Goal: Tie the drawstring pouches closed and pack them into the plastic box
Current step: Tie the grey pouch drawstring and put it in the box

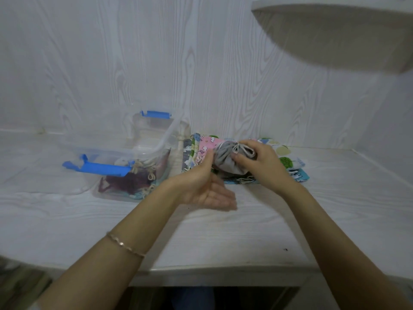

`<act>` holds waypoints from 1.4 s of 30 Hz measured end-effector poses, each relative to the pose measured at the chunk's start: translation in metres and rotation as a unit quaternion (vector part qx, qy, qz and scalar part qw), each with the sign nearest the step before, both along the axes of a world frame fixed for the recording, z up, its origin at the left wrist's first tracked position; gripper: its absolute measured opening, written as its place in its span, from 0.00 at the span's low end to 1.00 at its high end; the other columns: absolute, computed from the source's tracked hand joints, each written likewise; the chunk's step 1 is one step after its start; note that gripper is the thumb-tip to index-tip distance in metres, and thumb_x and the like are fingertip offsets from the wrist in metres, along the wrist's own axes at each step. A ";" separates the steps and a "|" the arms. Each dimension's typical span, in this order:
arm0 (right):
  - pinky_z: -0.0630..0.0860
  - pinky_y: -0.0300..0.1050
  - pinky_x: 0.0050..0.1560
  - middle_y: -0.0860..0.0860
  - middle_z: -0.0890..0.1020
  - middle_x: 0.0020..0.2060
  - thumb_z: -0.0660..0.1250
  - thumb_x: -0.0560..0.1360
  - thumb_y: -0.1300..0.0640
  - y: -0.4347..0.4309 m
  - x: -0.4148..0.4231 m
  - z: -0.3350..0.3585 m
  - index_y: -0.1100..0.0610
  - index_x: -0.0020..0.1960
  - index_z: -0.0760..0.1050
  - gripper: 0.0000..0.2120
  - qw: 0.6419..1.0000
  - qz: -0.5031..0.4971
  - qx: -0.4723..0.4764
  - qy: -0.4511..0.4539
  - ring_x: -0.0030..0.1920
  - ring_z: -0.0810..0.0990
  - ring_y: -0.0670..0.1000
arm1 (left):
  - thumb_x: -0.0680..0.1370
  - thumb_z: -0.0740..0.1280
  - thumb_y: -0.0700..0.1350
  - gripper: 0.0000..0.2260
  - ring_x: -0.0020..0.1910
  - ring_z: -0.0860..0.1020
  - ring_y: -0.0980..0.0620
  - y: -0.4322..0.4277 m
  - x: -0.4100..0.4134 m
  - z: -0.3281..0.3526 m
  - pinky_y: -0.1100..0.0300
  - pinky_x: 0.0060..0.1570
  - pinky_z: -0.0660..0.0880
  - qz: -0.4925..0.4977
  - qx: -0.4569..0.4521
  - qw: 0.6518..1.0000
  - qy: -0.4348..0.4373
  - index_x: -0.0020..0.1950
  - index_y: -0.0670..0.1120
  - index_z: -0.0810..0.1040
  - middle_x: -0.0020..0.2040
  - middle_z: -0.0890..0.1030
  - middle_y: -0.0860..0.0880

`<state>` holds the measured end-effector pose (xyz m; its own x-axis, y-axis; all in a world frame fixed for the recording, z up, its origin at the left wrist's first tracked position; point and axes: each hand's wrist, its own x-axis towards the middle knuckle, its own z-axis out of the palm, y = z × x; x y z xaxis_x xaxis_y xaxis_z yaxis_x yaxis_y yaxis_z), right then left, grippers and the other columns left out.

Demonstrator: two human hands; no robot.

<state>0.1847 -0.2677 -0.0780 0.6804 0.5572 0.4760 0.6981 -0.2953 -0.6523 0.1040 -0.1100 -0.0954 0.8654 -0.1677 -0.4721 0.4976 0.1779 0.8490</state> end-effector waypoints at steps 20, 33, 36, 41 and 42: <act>0.77 0.38 0.51 0.50 0.82 0.46 0.69 0.73 0.63 0.069 -0.078 0.165 0.61 0.55 0.77 0.11 0.963 0.116 0.147 -0.192 0.47 0.81 0.41 | 0.72 0.39 0.75 0.44 0.60 0.78 0.37 0.055 -0.007 0.163 0.32 0.60 0.70 0.133 -0.136 0.913 -0.361 0.68 0.47 0.74 0.63 0.79 0.40; 0.79 0.41 0.52 0.52 0.82 0.45 0.70 0.73 0.66 0.174 -0.020 0.121 0.56 0.53 0.77 0.11 0.987 0.136 0.083 -0.019 0.46 0.81 0.46 | 0.71 0.42 0.76 0.45 0.51 0.82 0.38 0.155 0.015 0.129 0.36 0.53 0.75 0.322 -0.084 0.917 -0.222 0.62 0.42 0.78 0.53 0.83 0.39; 0.79 0.43 0.53 0.51 0.82 0.47 0.70 0.73 0.66 0.183 -0.011 0.112 0.56 0.54 0.77 0.12 0.991 0.121 0.042 -0.026 0.48 0.81 0.47 | 0.72 0.41 0.74 0.46 0.54 0.81 0.36 0.167 0.028 0.117 0.35 0.52 0.75 0.322 -0.129 0.921 -0.181 0.62 0.39 0.77 0.56 0.81 0.36; 0.79 0.52 0.53 0.51 0.84 0.46 0.72 0.73 0.58 0.192 -0.004 0.098 0.54 0.54 0.78 0.10 0.986 0.107 -0.114 -0.055 0.48 0.83 0.51 | 0.82 0.47 0.55 0.27 0.59 0.77 0.37 0.188 0.021 0.101 0.35 0.62 0.68 0.248 -0.032 0.967 -0.052 0.61 0.38 0.76 0.59 0.79 0.36; 0.79 0.53 0.52 0.51 0.85 0.44 0.73 0.72 0.56 0.193 -0.006 0.097 0.54 0.53 0.78 0.10 0.982 0.111 -0.143 -0.052 0.46 0.83 0.51 | 0.82 0.48 0.55 0.26 0.59 0.77 0.37 0.193 0.016 0.101 0.36 0.62 0.69 0.212 0.037 0.976 -0.038 0.62 0.37 0.75 0.59 0.79 0.35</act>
